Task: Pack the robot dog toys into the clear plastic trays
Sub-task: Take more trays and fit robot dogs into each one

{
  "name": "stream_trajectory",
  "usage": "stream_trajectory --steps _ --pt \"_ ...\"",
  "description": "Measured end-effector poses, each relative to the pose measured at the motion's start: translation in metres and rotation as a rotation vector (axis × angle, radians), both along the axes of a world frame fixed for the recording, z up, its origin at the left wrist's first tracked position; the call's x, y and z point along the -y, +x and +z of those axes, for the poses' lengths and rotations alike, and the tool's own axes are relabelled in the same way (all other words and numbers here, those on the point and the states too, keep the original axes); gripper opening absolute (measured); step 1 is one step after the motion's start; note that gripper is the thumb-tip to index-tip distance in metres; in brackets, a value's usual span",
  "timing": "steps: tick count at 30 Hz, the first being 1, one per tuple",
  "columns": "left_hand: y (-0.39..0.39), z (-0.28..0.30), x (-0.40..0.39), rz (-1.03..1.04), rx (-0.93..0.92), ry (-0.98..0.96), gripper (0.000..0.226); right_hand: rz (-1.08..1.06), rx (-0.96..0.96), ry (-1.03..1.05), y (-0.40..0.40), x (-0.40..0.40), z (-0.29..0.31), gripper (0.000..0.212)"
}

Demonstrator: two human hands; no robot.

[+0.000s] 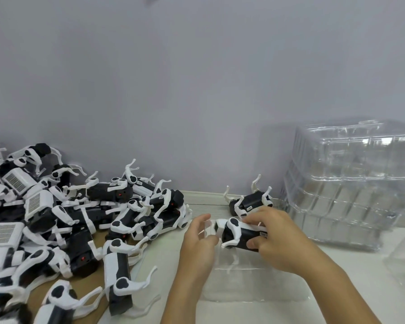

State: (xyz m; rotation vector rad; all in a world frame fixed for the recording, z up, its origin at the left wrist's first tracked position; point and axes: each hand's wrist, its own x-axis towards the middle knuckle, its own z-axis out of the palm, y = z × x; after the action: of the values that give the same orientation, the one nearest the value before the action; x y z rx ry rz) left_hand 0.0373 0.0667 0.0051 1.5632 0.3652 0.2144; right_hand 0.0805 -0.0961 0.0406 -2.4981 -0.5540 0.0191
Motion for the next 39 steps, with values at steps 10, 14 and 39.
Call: stream_trajectory --steps 10,14,39 --pt "-0.002 0.007 -0.013 0.109 -0.011 -0.051 0.012 0.087 0.019 0.098 -0.003 -0.013 -0.01 0.039" --pt "-0.001 0.004 -0.01 0.106 -0.048 -0.066 0.011 0.078 0.095 0.044 -0.004 -0.015 -0.01 0.039" --pt "-0.002 0.002 -0.011 0.094 -0.092 0.048 0.032 0.019 0.1 -0.138 -0.001 -0.015 -0.005 0.037"
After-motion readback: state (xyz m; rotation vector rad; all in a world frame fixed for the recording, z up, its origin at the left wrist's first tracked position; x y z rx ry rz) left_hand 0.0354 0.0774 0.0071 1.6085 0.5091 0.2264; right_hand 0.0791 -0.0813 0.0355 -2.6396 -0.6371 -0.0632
